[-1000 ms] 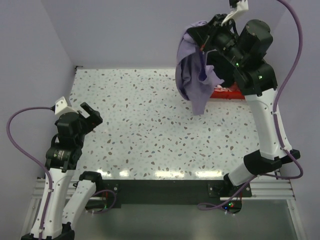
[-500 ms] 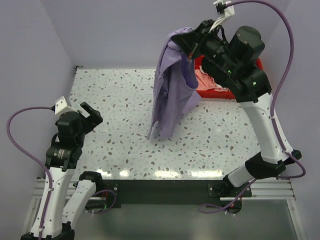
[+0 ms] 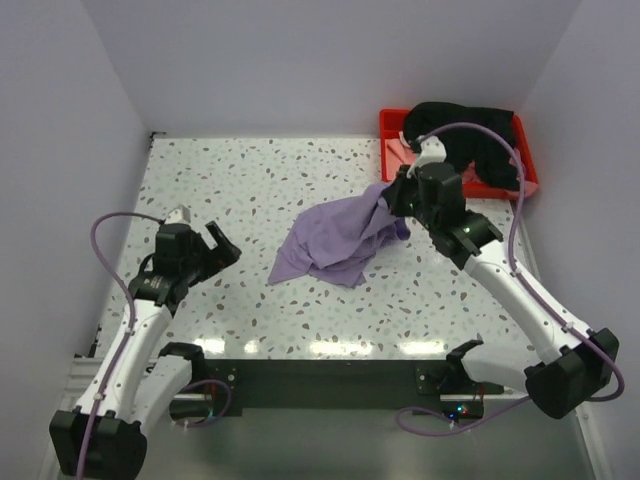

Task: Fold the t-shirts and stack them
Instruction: Move the tshirt to the center of the board, then flatten the tshirt out

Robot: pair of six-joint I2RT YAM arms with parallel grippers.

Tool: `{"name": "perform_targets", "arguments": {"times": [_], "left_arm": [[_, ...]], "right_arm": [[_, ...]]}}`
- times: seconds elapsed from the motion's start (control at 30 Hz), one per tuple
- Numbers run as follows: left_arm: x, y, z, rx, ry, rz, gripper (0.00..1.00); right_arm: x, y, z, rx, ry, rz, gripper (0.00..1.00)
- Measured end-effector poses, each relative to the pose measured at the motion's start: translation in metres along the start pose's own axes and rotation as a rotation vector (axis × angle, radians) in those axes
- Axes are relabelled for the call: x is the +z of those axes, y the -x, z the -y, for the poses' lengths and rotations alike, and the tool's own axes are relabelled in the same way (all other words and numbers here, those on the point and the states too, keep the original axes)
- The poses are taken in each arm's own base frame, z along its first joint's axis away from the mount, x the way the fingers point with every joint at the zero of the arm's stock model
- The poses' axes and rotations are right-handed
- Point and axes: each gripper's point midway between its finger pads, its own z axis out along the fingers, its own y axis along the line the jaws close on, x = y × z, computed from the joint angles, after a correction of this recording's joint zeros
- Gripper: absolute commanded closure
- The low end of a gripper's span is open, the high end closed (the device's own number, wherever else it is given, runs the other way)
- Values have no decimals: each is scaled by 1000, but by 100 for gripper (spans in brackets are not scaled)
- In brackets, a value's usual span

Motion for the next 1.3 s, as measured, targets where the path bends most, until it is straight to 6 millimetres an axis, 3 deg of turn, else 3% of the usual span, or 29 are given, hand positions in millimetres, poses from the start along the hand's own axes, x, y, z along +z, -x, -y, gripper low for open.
{"name": "perform_targets", "arguments": {"times": [0.13,0.27,0.5,0.7,0.9,1.2,1.3], "left_arm": [[21,-32,-7,-4,-10,-123,0],[38,-57,-4,8,-37,-204,0],[59,-100,16,80,-70,-329,1],[78,-114,10,97,-28,-375,6],[88,-122,31,173,-62,-392,17],[108,-132,50,250,-46,-397,61],[111,-140,57,270,-43,-401,91]], "right_arm": [[5,-67,51,7,-167,-112,100],[-3,-103,84,51,-257,-158,100],[-12,-126,110,118,-320,-172,100],[-13,-145,113,132,-318,-212,100],[-13,-162,112,155,-300,-249,100],[-9,-163,103,188,-245,-247,100],[-8,-165,102,192,-238,-249,100]]}}
